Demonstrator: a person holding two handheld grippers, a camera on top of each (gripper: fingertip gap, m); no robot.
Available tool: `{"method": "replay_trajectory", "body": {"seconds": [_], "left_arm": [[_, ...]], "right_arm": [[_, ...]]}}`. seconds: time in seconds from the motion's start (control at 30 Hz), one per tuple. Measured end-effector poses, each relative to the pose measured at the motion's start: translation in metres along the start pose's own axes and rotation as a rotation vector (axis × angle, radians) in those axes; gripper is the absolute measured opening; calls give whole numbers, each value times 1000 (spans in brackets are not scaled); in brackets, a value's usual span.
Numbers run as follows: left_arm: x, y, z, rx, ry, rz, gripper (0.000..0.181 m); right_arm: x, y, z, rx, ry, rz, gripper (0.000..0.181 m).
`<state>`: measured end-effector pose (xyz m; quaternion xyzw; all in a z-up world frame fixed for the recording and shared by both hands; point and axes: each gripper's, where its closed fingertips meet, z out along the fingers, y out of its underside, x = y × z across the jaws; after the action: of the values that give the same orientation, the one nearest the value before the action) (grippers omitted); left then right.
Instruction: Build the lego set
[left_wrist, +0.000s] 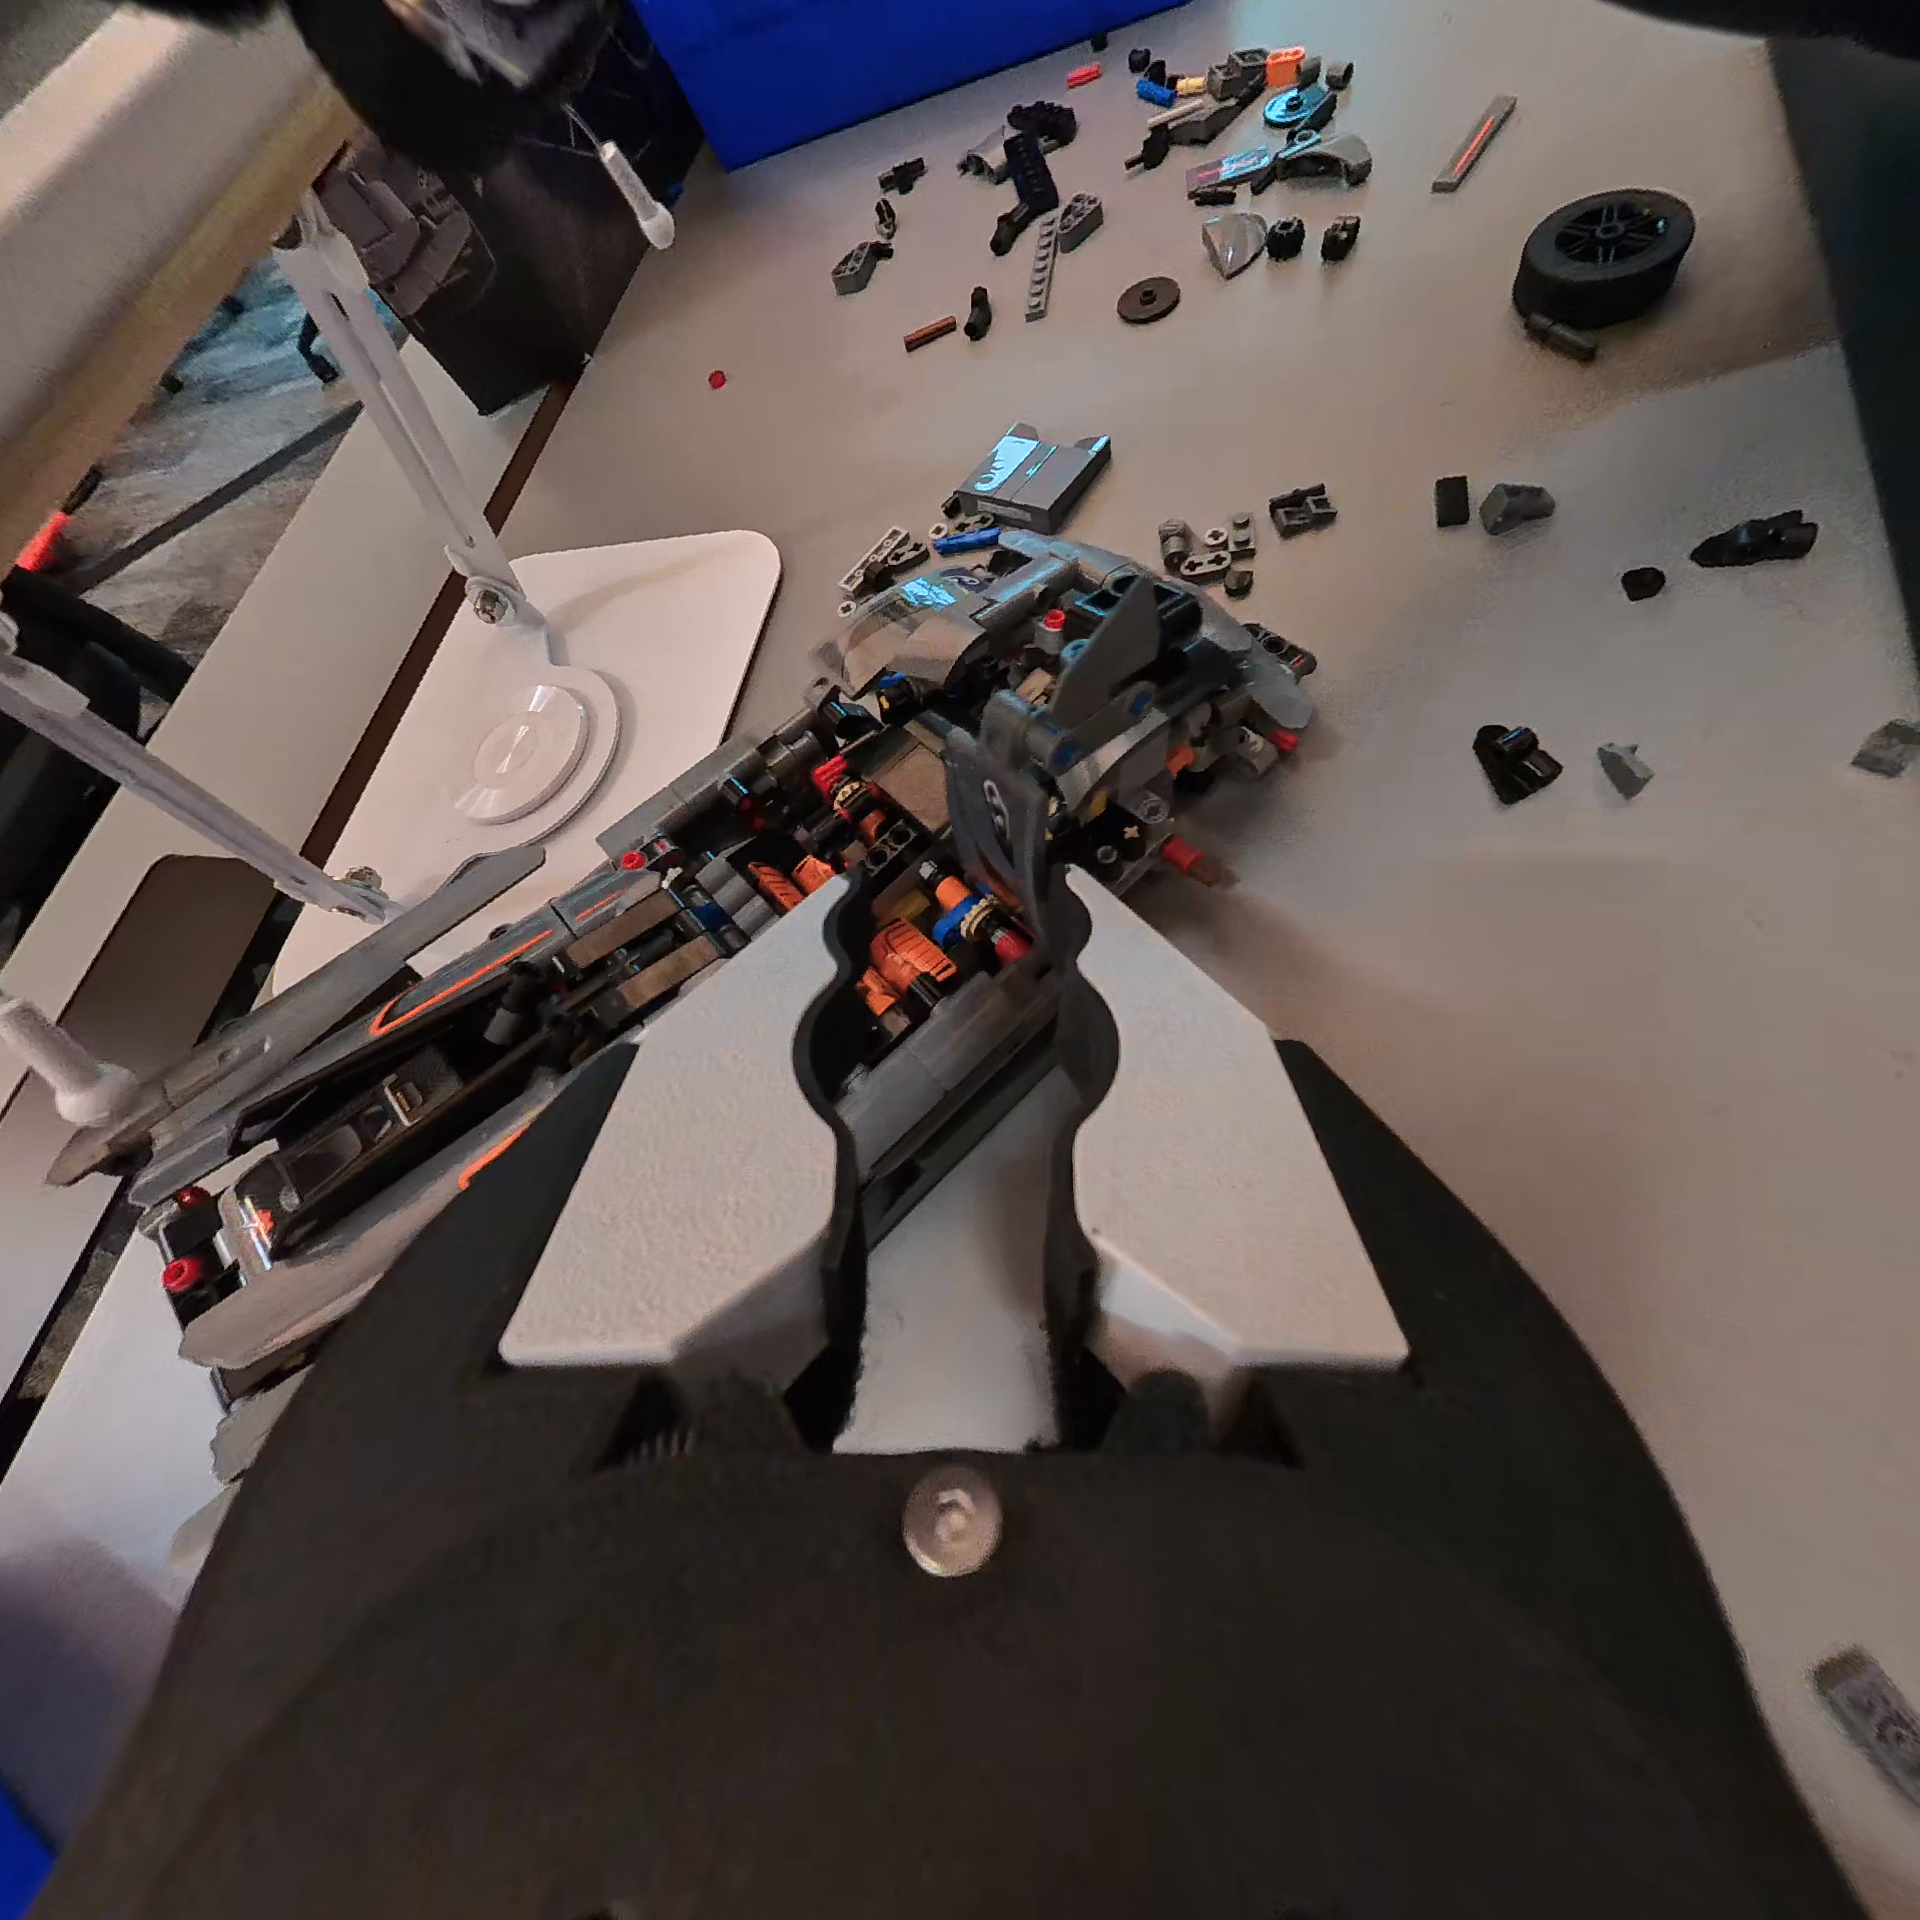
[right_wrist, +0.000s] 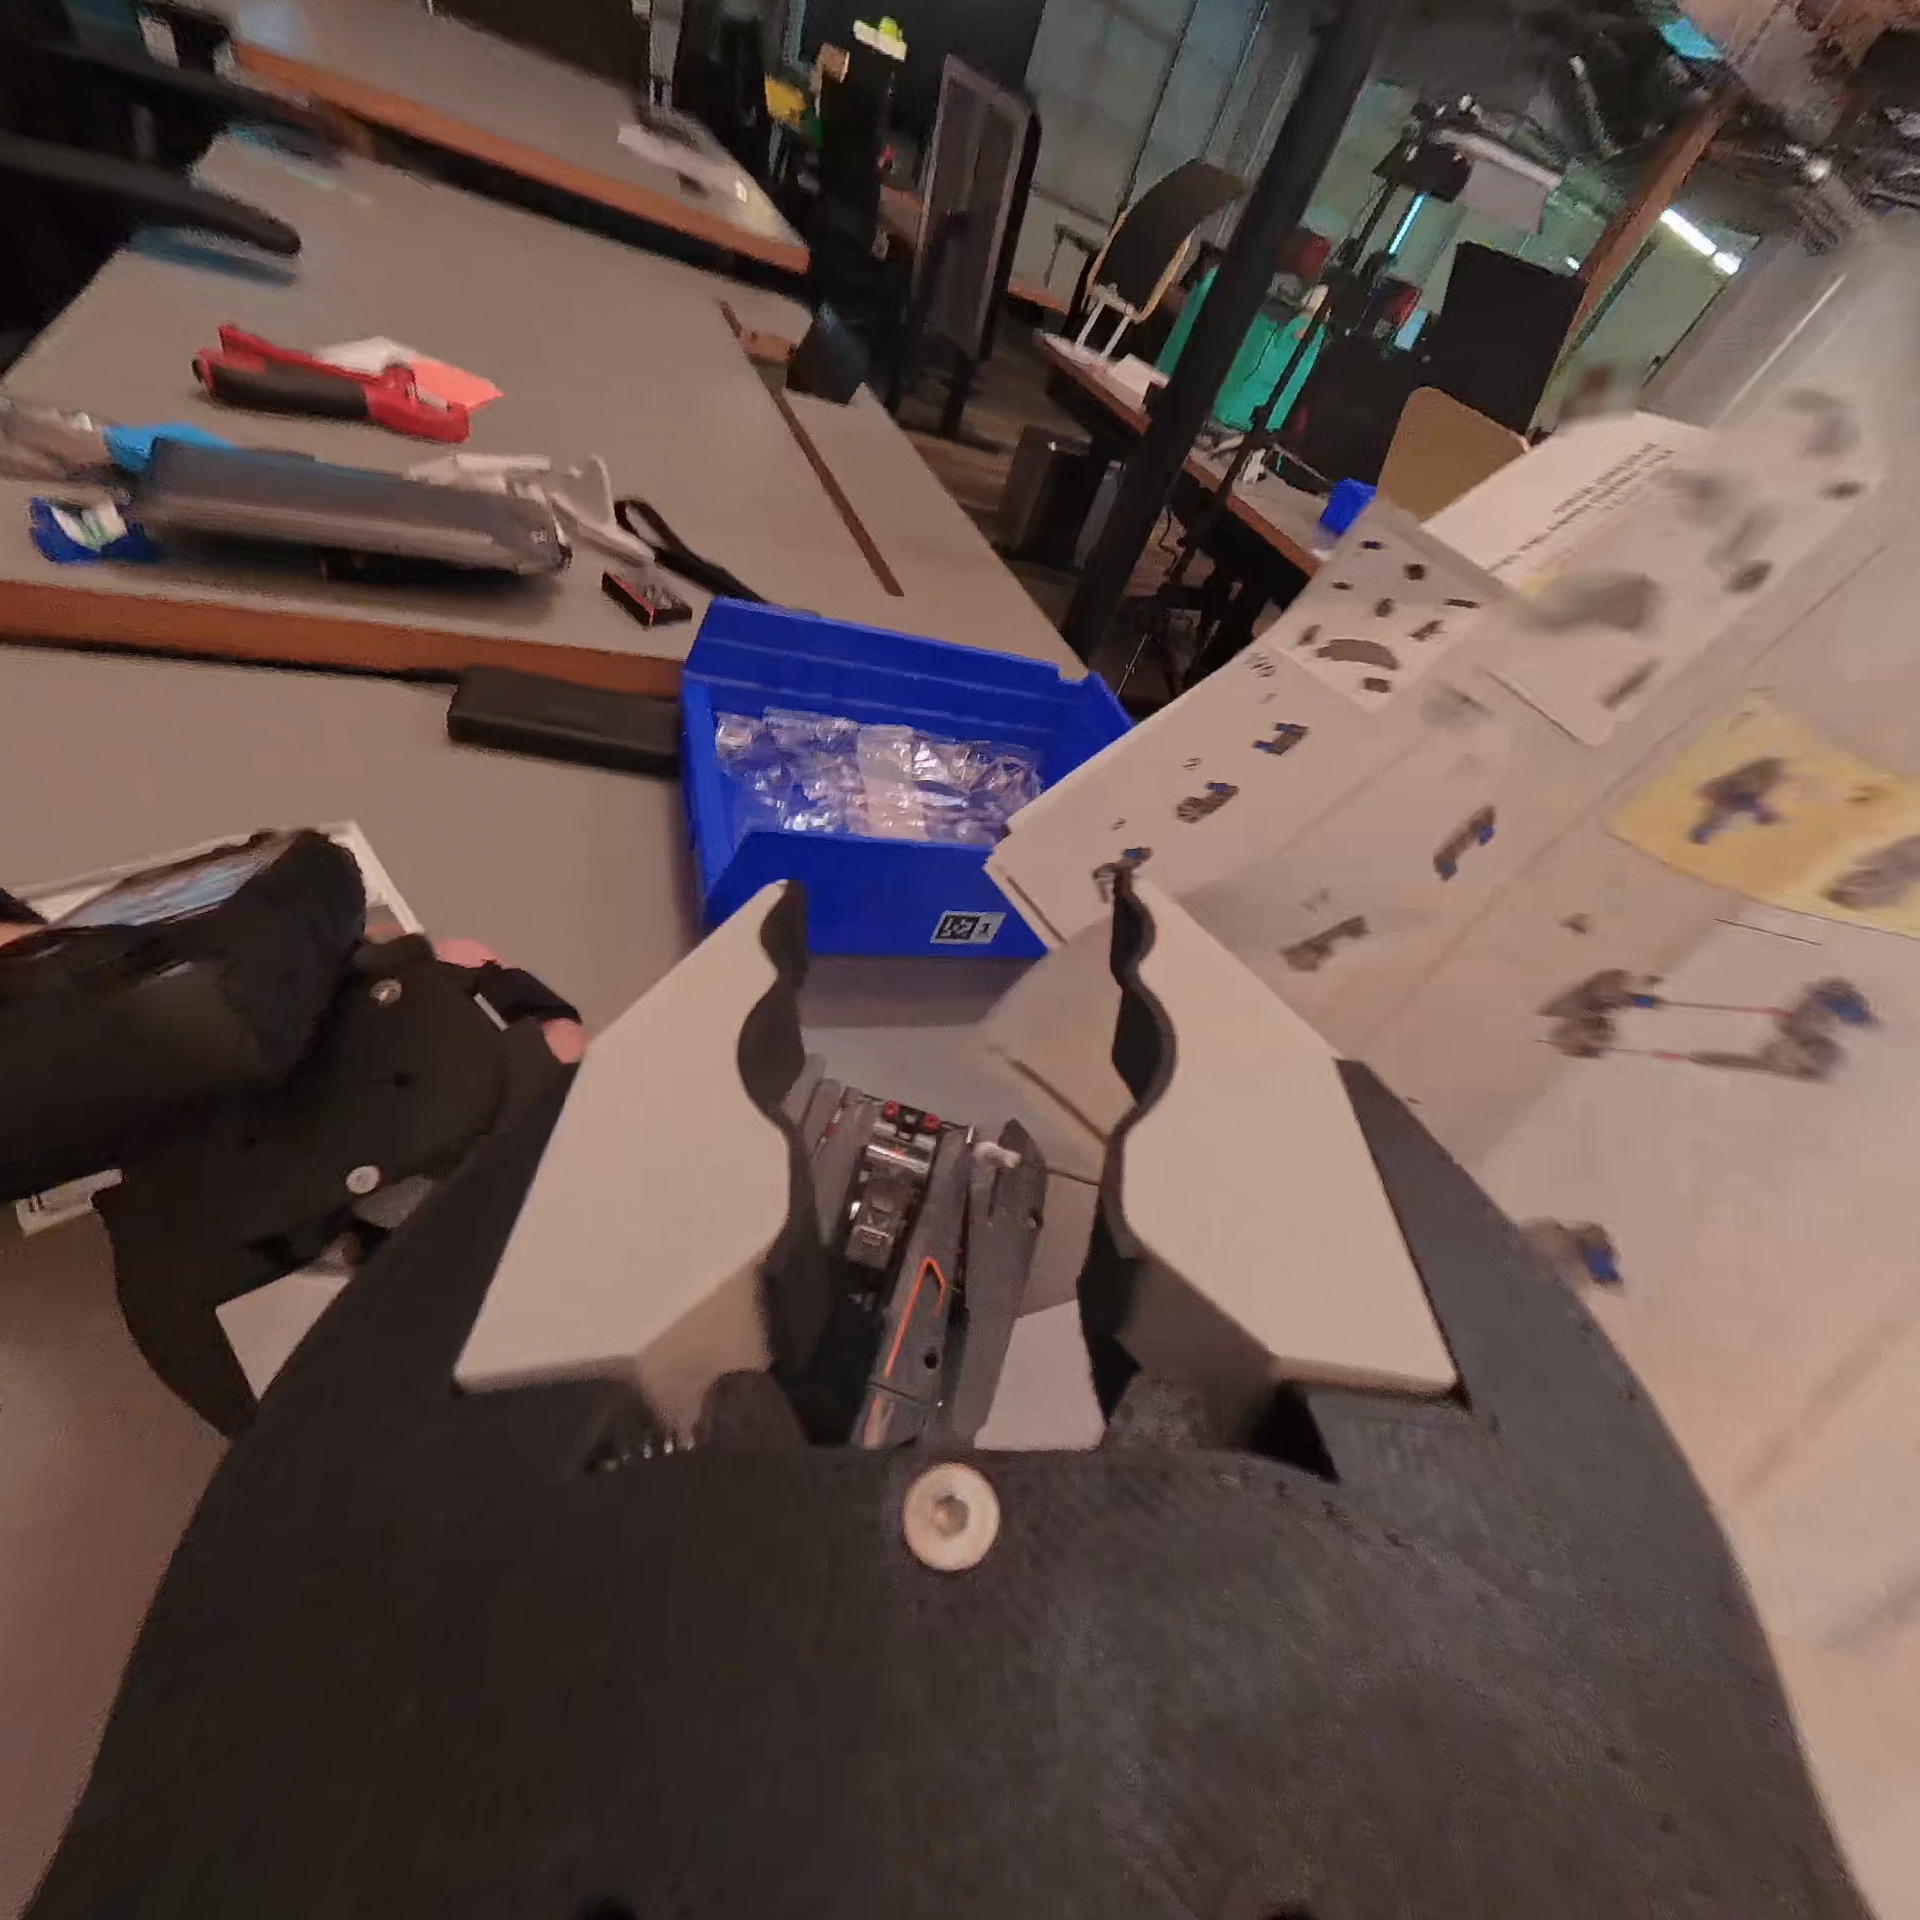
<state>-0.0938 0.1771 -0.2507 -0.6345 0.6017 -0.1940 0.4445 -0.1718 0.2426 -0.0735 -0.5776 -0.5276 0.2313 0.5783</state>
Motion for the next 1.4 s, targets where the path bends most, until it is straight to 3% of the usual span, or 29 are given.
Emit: {"method": "replay_trajectory", "body": {"seconds": [0.07, 0.13, 0.23, 0.33, 0.43, 0.53, 0.7, 0.9, 1.17, 1.4], "left_arm": [[0, 0, 0, -1, 1, 2, 30], [1, -1, 0, -4, -1, 11, 30], [1, -3, -1, 3, -5, 13, 29], [1, -4, -1, 10, -4, 8, 29], [0, -4, -1, 13, -4, 2, 30], [-1, -3, -1, 16, -2, -6, 31], [0, -3, -1, 10, -2, 2, 30], [0, -3, -3, 4, -6, 14, 30], [-1, -7, -8, 14, -14, 17, 30], [-2, -11, -12, 38, -15, 14, 30]], "right_arm": [[-21, -5, -3, 32, -31, -64, 50], [-12, -13, -25, 103, 61, -113, 43], [47, -7, -77, 186, 289, -50, 37], [95, 29, -91, 125, 329, 132, 42], [110, 45, -75, 43, 346, 79, 56], [102, 45, -48, 29, 291, 28, 45], [89, 84, 7, -184, 169, 105, 70], [74, 82, 11, -218, 116, 97, 88], [69, 52, -55, -41, 131, 182, 72], [44, 64, -117, -20, 143, 234, 62]]}}
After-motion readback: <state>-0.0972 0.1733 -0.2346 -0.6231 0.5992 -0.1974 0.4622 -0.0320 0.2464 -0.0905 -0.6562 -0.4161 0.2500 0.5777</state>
